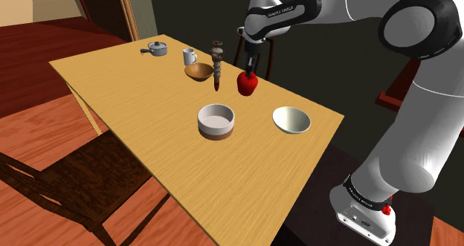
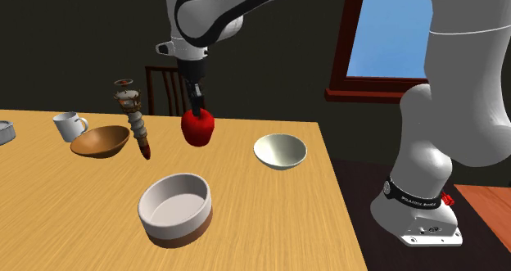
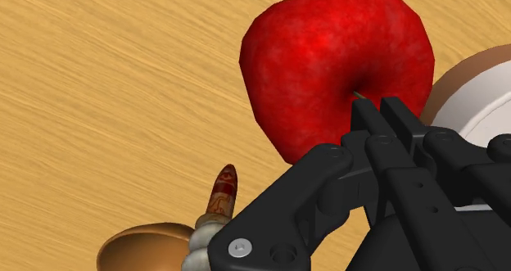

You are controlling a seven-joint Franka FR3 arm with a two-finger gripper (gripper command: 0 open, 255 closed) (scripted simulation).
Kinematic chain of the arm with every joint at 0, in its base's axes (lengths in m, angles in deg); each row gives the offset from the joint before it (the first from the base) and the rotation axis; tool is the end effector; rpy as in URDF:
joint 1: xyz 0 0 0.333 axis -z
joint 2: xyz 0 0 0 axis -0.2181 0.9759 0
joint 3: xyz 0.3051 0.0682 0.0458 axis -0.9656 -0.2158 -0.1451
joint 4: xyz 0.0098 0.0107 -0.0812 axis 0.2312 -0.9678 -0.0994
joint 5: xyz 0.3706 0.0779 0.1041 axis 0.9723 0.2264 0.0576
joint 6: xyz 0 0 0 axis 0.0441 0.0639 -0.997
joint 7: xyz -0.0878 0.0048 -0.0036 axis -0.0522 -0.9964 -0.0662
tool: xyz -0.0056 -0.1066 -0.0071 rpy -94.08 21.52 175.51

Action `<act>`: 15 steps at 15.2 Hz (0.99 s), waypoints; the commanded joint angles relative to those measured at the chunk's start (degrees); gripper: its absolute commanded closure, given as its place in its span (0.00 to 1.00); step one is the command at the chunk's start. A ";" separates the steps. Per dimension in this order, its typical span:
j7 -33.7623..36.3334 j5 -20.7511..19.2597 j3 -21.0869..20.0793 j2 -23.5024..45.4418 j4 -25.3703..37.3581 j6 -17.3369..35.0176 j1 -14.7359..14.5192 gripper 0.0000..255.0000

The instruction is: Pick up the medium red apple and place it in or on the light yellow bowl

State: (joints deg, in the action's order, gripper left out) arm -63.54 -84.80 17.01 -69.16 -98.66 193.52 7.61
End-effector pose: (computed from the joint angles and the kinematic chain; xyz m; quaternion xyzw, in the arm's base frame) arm 0.6213 -0.0590 0.4290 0.9472 0.3190 0.0293 0.0160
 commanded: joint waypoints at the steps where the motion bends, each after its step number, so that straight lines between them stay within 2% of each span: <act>1: 0.02 -0.18 0.07 -0.74 0.80 -1.54 0.01 1.00; 14: 0.32 -0.64 0.20 -2.44 8.39 -10.79 0.00 1.00; 15: 0.30 -1.10 0.32 -4.79 5.89 -10.59 -0.06 1.00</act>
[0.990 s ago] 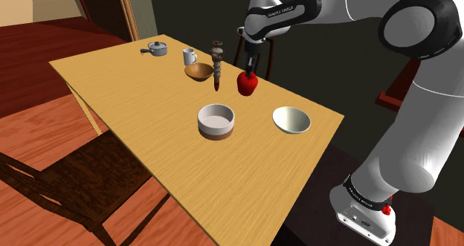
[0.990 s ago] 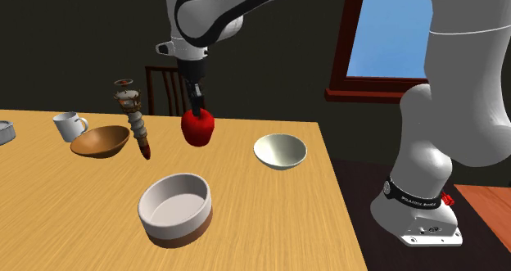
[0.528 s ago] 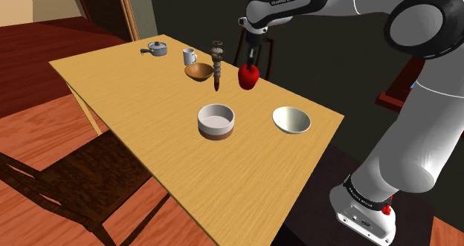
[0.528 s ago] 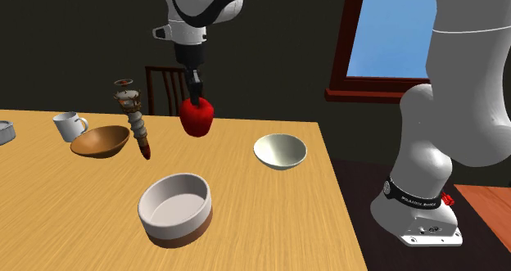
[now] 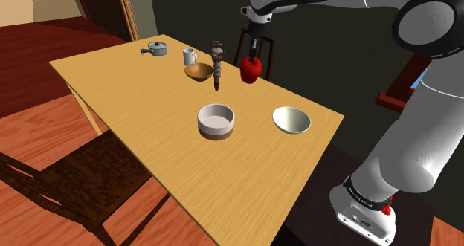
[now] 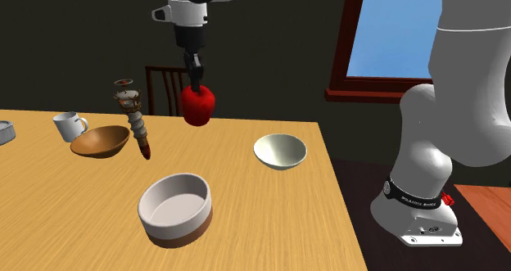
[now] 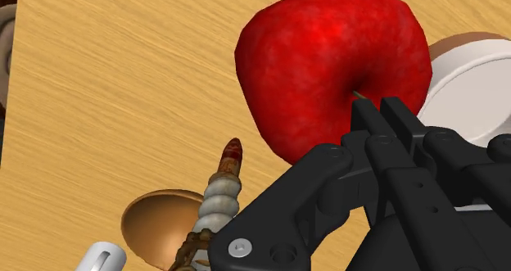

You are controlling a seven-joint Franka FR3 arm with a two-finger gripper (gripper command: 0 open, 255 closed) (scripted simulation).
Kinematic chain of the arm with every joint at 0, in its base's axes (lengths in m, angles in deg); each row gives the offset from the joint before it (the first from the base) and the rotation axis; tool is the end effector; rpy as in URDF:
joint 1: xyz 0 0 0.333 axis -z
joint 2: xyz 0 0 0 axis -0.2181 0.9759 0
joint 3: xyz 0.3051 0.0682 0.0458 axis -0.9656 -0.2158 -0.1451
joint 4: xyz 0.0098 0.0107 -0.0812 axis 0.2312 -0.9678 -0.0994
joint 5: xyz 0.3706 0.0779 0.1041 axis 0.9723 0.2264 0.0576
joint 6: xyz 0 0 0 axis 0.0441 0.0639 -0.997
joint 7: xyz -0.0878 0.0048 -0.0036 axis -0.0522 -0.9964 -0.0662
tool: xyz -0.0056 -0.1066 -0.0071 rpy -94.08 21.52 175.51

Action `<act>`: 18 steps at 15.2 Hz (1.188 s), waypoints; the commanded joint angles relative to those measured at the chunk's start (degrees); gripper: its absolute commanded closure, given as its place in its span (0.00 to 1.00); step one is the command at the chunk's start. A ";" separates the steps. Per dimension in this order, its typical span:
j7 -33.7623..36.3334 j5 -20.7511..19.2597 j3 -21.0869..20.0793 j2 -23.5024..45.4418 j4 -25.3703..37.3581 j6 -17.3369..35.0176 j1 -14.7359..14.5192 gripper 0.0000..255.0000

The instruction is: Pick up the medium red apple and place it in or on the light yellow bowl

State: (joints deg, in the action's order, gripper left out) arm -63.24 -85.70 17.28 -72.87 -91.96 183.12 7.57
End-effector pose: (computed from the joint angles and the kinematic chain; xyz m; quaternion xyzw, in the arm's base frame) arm 0.6128 -0.0608 0.5078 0.9472 0.3190 0.0287 0.0159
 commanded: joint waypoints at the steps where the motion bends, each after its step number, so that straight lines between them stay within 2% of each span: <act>1: 0.00 -0.67 0.16 -3.40 -3.22 -0.07 -0.05 1.00; 9: -0.01 -4.48 0.58 -21.32 -19.00 -1.84 0.70 1.00; 18: -1.01 -8.11 0.60 -40.55 -30.63 -9.17 3.22 1.00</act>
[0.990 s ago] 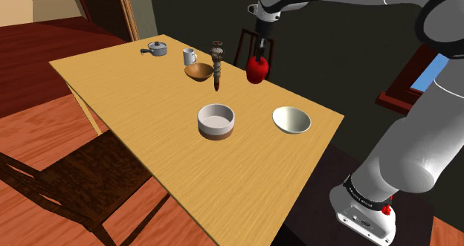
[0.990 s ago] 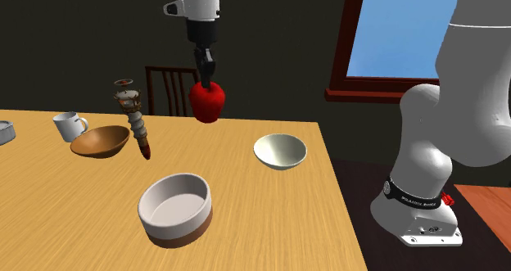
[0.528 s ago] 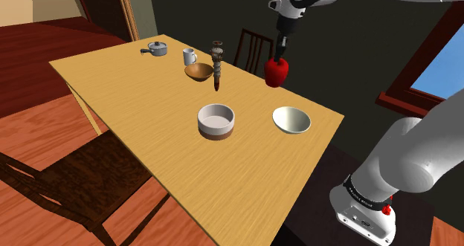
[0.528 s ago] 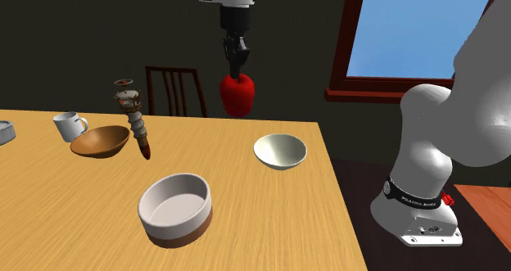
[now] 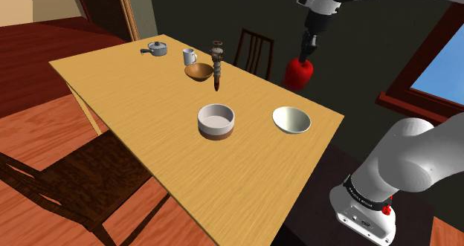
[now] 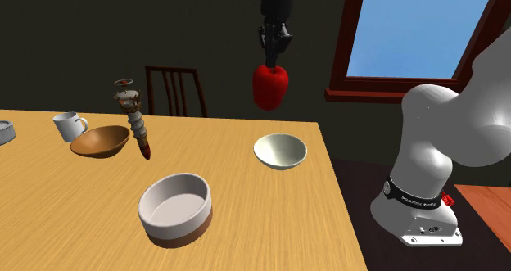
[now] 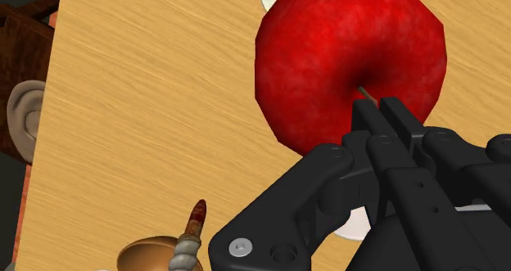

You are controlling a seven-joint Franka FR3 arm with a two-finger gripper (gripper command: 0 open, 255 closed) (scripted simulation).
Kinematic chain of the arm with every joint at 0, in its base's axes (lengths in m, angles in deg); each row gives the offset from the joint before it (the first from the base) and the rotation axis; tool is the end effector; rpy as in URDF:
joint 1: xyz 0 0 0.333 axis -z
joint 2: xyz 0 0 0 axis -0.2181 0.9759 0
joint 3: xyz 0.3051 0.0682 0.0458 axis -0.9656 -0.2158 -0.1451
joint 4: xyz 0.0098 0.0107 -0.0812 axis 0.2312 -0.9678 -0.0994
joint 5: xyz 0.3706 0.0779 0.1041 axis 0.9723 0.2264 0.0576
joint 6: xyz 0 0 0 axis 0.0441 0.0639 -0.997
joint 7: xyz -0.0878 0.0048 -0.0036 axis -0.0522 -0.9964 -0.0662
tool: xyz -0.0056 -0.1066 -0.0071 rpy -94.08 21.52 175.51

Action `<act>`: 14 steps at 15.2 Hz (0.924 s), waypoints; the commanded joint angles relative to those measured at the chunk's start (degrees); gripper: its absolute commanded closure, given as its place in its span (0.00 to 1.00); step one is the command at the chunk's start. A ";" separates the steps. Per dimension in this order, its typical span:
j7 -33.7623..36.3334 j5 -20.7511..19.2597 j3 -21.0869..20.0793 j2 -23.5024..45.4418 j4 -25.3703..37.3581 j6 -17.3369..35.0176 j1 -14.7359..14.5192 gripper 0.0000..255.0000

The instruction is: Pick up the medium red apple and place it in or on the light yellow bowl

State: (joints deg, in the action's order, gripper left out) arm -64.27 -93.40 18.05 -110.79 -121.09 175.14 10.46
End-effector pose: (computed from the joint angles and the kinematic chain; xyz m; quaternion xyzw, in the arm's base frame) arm 0.3981 -0.0957 0.5784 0.9472 0.3189 0.0297 0.0160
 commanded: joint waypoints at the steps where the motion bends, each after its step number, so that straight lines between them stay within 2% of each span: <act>1: -0.20 -0.75 -0.17 -4.71 -2.41 -2.30 0.68 1.00; 2: -0.43 -1.06 -0.16 -6.58 -3.19 -3.38 1.02 1.00; 14: -0.18 -1.87 0.69 -7.21 -12.85 5.65 1.45 1.00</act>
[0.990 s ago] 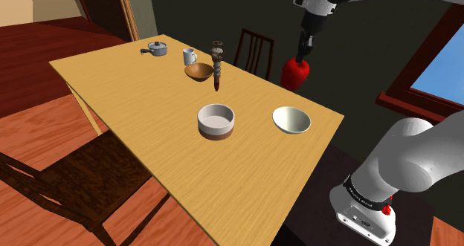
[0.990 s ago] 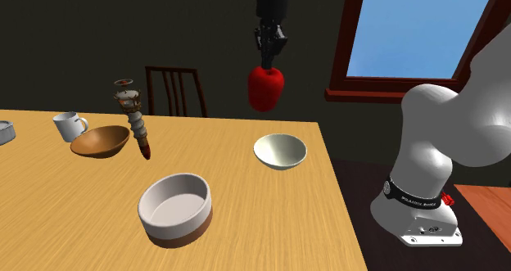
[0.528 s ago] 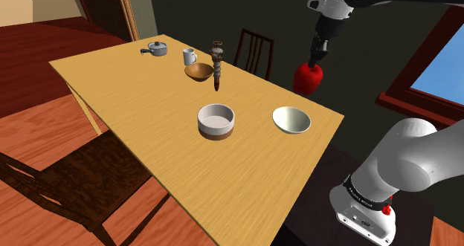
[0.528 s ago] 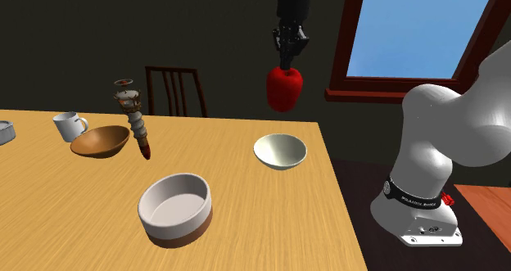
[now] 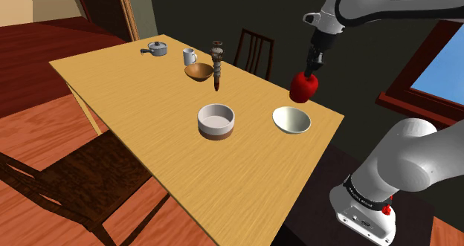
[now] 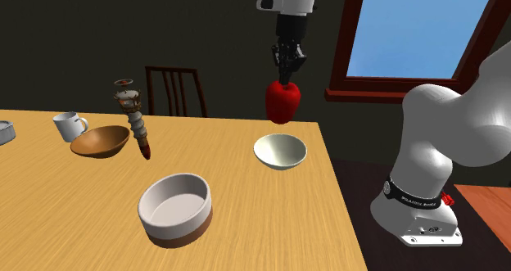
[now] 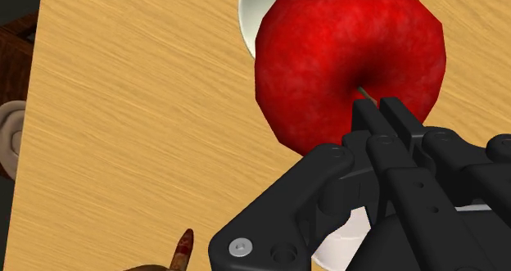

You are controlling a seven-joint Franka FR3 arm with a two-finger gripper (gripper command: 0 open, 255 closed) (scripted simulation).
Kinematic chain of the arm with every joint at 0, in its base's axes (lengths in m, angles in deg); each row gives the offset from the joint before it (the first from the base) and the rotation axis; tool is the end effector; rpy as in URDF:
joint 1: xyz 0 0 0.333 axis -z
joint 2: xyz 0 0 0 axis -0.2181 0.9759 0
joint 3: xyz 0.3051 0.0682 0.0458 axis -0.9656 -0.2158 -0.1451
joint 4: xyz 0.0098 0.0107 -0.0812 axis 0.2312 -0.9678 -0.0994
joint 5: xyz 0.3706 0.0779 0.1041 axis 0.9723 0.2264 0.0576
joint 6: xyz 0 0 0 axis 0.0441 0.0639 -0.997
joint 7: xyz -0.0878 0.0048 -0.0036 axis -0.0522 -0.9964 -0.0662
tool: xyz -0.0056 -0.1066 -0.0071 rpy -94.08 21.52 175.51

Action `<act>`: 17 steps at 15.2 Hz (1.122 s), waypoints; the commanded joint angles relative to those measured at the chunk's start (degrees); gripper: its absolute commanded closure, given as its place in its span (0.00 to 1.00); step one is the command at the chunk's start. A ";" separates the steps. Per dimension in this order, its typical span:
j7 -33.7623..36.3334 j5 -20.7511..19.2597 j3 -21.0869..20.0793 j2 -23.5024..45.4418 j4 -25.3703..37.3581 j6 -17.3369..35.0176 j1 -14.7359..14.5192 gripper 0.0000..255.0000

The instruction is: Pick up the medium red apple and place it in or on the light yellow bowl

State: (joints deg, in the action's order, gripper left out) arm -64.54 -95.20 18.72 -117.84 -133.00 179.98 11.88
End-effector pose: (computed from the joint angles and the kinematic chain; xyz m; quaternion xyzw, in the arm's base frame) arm 0.3596 -0.0999 0.5314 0.9472 0.3190 0.0289 0.0158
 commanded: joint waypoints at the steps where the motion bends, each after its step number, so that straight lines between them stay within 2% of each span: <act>1: 0.10 -0.14 0.10 -0.13 -1.68 1.58 0.07 1.00; 17: 0.26 -1.29 1.66 2.42 -12.01 14.46 0.50 1.00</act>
State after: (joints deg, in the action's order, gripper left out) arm -64.29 -96.43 20.32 -115.53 -144.56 193.83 12.34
